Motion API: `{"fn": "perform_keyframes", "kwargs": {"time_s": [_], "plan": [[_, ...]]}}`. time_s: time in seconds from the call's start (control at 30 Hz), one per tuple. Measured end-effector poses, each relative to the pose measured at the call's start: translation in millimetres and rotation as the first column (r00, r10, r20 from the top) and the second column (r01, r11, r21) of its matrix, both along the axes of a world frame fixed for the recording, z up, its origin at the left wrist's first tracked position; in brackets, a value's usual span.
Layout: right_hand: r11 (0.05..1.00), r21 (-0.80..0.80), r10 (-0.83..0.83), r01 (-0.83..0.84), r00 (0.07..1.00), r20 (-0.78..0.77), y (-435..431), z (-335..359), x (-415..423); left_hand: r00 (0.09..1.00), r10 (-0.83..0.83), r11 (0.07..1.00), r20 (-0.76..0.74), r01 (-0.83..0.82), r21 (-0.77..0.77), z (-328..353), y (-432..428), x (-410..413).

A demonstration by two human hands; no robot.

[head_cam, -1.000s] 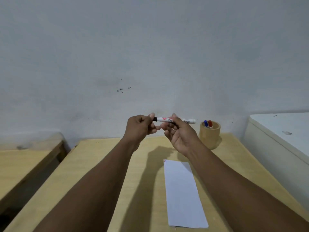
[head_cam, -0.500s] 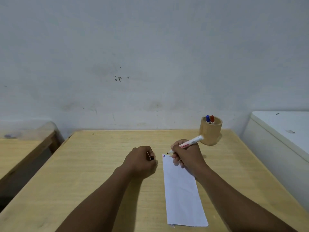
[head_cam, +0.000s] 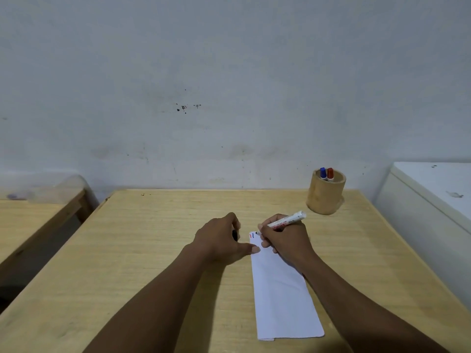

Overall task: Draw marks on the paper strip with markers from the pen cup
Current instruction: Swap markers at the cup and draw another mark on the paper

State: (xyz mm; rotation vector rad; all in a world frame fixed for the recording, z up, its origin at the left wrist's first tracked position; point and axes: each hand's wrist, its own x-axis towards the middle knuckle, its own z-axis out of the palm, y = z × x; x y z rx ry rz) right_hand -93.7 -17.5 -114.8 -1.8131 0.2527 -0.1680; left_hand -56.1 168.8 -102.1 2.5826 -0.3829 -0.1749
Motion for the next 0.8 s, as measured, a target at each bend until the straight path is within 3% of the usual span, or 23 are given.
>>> {"fn": "perform_keyframes", "kwargs": {"time_s": [0.23, 0.43, 0.53, 0.63, 0.73, 0.8], "plan": [[0.997, -0.072, 0.017, -0.016, 1.0, 0.004, 1, -4, 4, 1.0, 0.006, 1.0, -0.017, -0.006, -0.012, 0, 0, 0], [0.998, -0.037, 0.057, -0.059, 0.997, -0.044, -2, -1, 7, 0.999, 0.017, 1.0, -0.029, -0.017, -0.015, 2, 0, -1], [0.987, 0.158, 0.006, 0.0, 0.999, -0.035, -3, 6, 7, 0.997, 0.028, 0.998, -0.07, -0.032, -0.059, 3, 0, 2], [0.907, 0.409, -0.077, 0.103, 0.994, -0.08, -10, 20, 9, 0.988, 0.008, 0.983, -0.156, -0.036, -0.178, 7, 9, 10], [0.814, 0.552, -0.143, 0.18, 0.984, -0.109, -23, 37, 10, 0.99, -0.039, 0.975, -0.136, 0.007, -0.224, 10, 19, 18], [0.775, 0.611, -0.139, 0.158, 0.987, -0.079, -30, 52, 11, 0.992, -0.018, 0.932, -0.122, -0.028, -0.361, 16, 22, 23]]}}
